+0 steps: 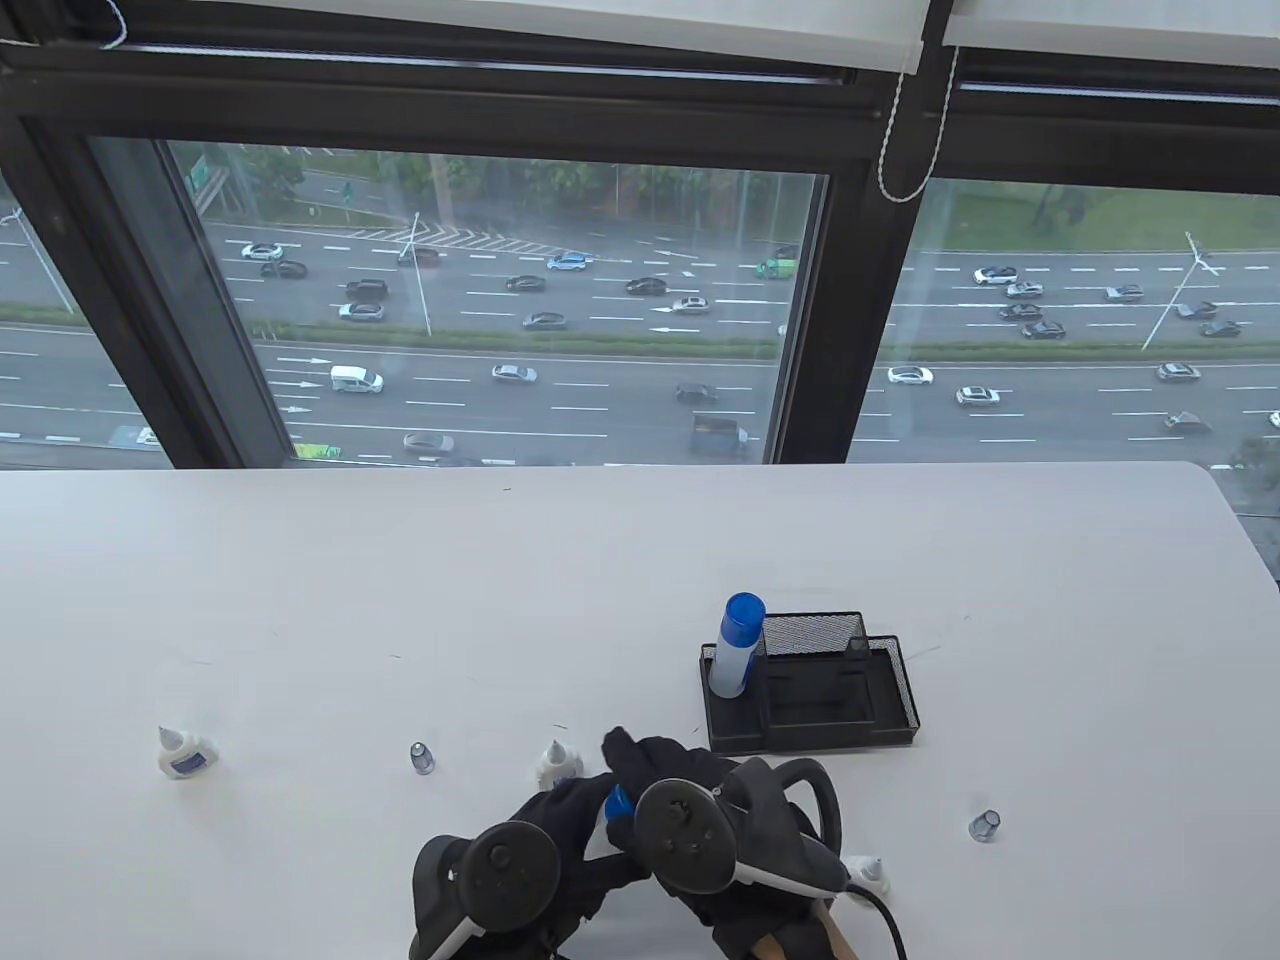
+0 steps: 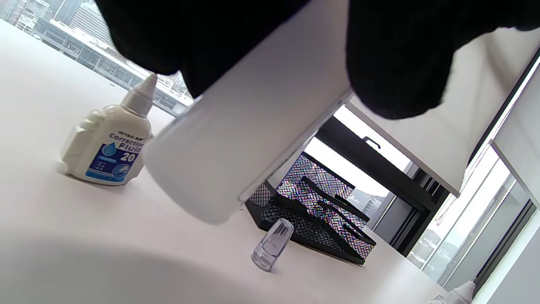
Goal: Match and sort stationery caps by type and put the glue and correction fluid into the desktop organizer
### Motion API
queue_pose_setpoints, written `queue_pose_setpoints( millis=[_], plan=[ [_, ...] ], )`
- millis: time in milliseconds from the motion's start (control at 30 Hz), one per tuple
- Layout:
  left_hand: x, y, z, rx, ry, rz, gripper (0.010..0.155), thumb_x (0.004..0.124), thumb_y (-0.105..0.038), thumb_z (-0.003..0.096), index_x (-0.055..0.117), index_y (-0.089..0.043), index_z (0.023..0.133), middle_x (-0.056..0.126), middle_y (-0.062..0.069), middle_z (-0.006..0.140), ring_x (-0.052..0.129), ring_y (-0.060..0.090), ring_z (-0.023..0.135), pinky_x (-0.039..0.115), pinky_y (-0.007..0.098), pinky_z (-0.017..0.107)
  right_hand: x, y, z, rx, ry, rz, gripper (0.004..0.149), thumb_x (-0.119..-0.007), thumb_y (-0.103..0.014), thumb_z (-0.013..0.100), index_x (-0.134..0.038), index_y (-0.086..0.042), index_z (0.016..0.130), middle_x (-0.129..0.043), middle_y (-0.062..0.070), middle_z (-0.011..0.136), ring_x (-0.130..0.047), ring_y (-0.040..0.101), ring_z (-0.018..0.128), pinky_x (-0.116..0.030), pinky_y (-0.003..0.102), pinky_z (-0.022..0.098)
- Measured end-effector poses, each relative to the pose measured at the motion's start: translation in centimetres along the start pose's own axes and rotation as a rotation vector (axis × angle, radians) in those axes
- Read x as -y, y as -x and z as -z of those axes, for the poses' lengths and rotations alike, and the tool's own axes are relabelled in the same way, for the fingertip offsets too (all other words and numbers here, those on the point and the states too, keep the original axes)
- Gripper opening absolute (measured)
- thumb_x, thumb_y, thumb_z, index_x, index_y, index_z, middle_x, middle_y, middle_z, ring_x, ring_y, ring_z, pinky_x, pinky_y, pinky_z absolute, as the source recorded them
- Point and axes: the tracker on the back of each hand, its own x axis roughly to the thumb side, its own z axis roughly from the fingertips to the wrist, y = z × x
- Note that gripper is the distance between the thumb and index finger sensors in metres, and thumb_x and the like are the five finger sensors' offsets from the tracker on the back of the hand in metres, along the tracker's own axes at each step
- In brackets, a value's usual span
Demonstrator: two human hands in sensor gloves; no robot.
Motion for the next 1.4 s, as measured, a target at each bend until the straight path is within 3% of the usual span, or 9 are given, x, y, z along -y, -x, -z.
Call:
queue_pose_setpoints(
  millis=[100, 233, 500, 700, 867, 1033, 1167, 1300, 1400],
  plan=[
    [-0.1, 0.0, 0.0, -0.002, -0.003, -0.005, 0.071, 0.088, -0.058, 0.0439, 0.071, -0.025, 0.104, 0.085, 0.004, 0.102, 0.095, 0.028, 0.088, 0.076, 0.053, 0.066, 0.0, 0.1, 0.0, 0.075, 0.058, 0.106, 0.052, -0.079, -0.020, 0.053, -0.070, -0.025, 0.104, -0.060, 0.010, 0.117, -0.066, 0.041, 0.102, -0.053, 0.060, 0.076],
    [-0.2, -0.2, 0.0, 0.009, -0.010, -0.002, 0.071, 0.088, -0.059, 0.0441, 0.071, -0.025, 0.104, 0.085, 0.004, 0.102, 0.095, 0.028, 0.088, 0.076, 0.053, 0.066, -0.3, 0.7, 0.1, -0.101, 0.002, 0.008, 0.075, -0.078, -0.039, 0.053, -0.044, -0.015, 0.114, -0.055, 0.021, 0.114, -0.082, 0.036, 0.088, -0.066, 0.055, 0.069],
    [-0.1, -0.1, -0.1, 0.002, -0.006, 0.010, 0.071, 0.088, -0.058, 0.0438, 0.071, -0.025, 0.104, 0.085, 0.004, 0.102, 0.095, 0.028, 0.088, 0.075, 0.054, 0.066, -0.2, 0.5, 0.1, 0.017, -0.009, 0.071, 0.062, -0.080, -0.022, 0.052, -0.058, -0.025, 0.110, -0.060, 0.012, 0.115, -0.073, 0.041, 0.096, -0.058, 0.057, 0.074],
    [0.0, -0.4, -0.2, 0.011, -0.005, 0.023, 0.071, 0.088, -0.059, 0.0438, 0.071, -0.025, 0.104, 0.085, 0.004, 0.102, 0.095, 0.028, 0.088, 0.076, 0.053, 0.066, -0.5, 1.1, 0.1, -0.123, 0.088, -0.042, 0.079, -0.063, -0.060, 0.043, -0.060, -0.018, 0.110, -0.085, 0.011, 0.096, -0.094, 0.029, 0.072, -0.075, 0.049, 0.061],
    [-0.2, -0.3, -0.1, 0.008, -0.016, 0.008, 0.071, 0.089, -0.058, 0.0438, 0.071, -0.025, 0.104, 0.085, 0.004, 0.102, 0.095, 0.028, 0.088, 0.075, 0.054, 0.066, 0.2, 1.3, -0.3, 0.006, -0.007, 0.170, 0.066, -0.081, -0.027, 0.053, -0.054, -0.019, 0.113, -0.057, 0.017, 0.115, -0.074, 0.040, 0.096, -0.060, 0.057, 0.072],
    [0.0, -0.6, -0.2, 0.016, -0.009, 0.034, 0.071, 0.088, -0.059, 0.0439, 0.071, -0.025, 0.104, 0.085, 0.004, 0.102, 0.095, 0.028, 0.088, 0.076, 0.053, 0.066, 0.2, 1.4, -0.3, -0.146, 0.091, -0.035, 0.074, -0.069, -0.057, 0.044, -0.065, -0.020, 0.108, -0.086, 0.011, 0.095, -0.094, 0.029, 0.072, -0.075, 0.049, 0.061],
    [-0.2, -0.5, -0.2, 0.015, -0.016, 0.029, 0.071, 0.088, -0.059, 0.0439, 0.071, -0.025, 0.104, 0.085, 0.004, 0.102, 0.095, 0.028, 0.088, 0.076, 0.053, 0.066, 0.2, 1.7, -0.2, -0.001, -0.035, 0.188, 0.068, -0.083, -0.028, 0.052, -0.054, -0.020, 0.113, -0.061, 0.017, 0.114, -0.076, 0.039, 0.094, -0.061, 0.055, 0.072],
    [0.0, -0.5, -0.2, 0.013, -0.010, 0.032, 0.071, 0.088, -0.059, 0.0441, 0.071, -0.025, 0.104, 0.085, 0.004, 0.101, 0.095, 0.028, 0.088, 0.076, 0.053, 0.066, 0.2, 1.6, -0.3, -0.196, 0.085, -0.079, 0.077, -0.065, -0.059, 0.044, -0.064, -0.017, 0.108, -0.090, 0.010, 0.089, -0.097, 0.027, 0.066, -0.078, 0.048, 0.057],
    [-0.1, -0.5, -0.2, 0.007, -0.014, 0.021, 0.071, 0.088, -0.059, 0.0441, 0.071, -0.025, 0.104, 0.085, 0.004, 0.102, 0.095, 0.028, 0.088, 0.076, 0.053, 0.066, 0.2, 1.8, -0.2, -0.069, -0.027, 0.088, 0.076, -0.080, -0.043, 0.049, -0.051, -0.017, 0.114, -0.060, 0.018, 0.114, -0.077, 0.040, 0.094, -0.062, 0.057, 0.071]
  ],
)
